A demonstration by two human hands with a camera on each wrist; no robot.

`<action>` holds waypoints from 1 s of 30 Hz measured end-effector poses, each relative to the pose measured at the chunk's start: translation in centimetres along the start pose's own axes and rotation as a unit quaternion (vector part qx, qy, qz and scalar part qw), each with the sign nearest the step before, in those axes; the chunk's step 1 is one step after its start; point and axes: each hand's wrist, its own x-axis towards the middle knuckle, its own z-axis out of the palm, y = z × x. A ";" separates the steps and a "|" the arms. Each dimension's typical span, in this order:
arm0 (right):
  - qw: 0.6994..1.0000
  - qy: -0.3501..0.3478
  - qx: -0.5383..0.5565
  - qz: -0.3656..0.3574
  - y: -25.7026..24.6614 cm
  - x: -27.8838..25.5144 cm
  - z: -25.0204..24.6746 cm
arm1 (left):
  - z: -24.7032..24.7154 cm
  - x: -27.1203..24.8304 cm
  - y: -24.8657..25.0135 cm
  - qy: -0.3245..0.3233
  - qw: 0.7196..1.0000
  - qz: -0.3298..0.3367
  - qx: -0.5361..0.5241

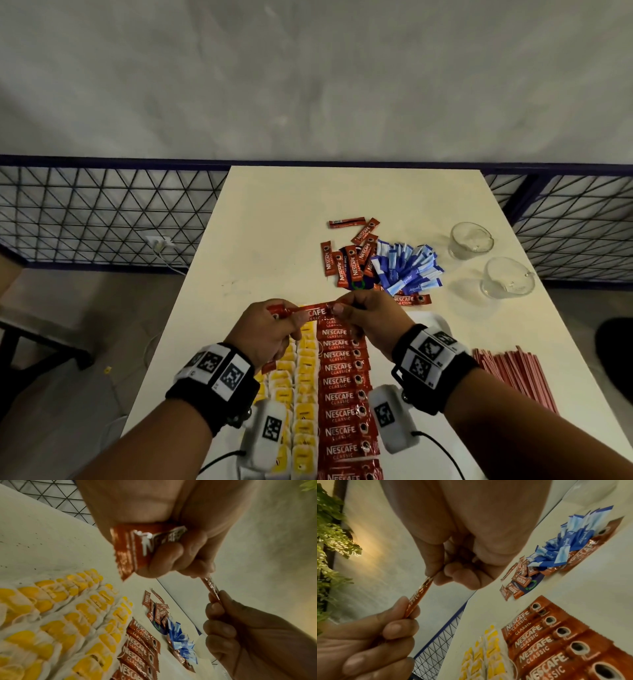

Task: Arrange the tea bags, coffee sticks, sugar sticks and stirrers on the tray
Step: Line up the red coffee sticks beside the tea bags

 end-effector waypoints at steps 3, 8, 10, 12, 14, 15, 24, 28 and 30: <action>0.999 0.034 0.012 0.036 1.0 0.3 -1.1 | -0.6 0.8 -0.9 0.011 0.999 -0.014 0.040; 0.987 0.090 -0.043 0.128 5.2 0.7 -3.3 | -4.3 2.1 -5.1 0.122 0.957 -0.091 0.245; 0.982 0.095 -0.052 0.155 6.5 0.9 -3.3 | -5.2 1.9 -6.6 0.129 0.938 -0.106 0.304; 0.979 0.091 -0.066 0.173 7.3 1.2 -2.9 | -5.5 1.8 -7.4 0.125 0.934 -0.120 0.311; 0.976 0.090 -0.067 0.186 7.9 1.7 -2.5 | -5.6 1.6 -7.9 0.124 0.935 -0.130 0.305; 0.975 0.092 -0.065 0.192 8.1 1.9 -2.3 | -5.6 1.6 -8.0 0.124 0.935 -0.133 0.305; 0.947 0.134 -0.177 0.234 8.6 3.4 -1.0 | -5.5 0.9 -8.1 0.118 0.936 -0.140 0.300; 0.932 0.139 -0.234 0.238 7.9 3.3 -0.7 | -5.7 0.8 -8.2 0.115 0.937 -0.145 0.297; 0.930 0.137 -0.243 0.241 7.7 3.3 -0.6 | -5.7 0.7 -8.2 0.111 0.938 -0.144 0.296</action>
